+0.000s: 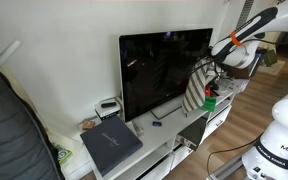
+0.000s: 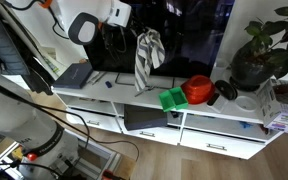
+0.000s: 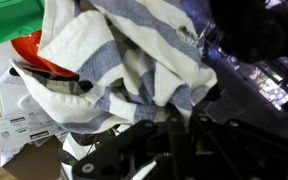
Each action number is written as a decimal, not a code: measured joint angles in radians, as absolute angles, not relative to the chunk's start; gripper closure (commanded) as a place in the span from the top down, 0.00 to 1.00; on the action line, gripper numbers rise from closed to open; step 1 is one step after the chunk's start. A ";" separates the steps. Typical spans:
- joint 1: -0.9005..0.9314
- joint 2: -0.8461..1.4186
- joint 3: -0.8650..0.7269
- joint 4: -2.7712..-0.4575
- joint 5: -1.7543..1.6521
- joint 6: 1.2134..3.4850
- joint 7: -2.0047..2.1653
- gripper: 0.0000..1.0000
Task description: Move the grey towel to the left
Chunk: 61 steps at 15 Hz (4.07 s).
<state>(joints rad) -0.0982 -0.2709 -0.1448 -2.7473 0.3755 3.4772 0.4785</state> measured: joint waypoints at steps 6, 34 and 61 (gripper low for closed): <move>-0.098 -0.271 -0.151 -2.747 0.372 3.474 0.473 0.08; 0.165 -0.268 -0.027 -2.744 0.390 3.391 0.570 0.02; 0.188 -0.206 -0.137 -2.742 0.112 3.147 0.436 1.00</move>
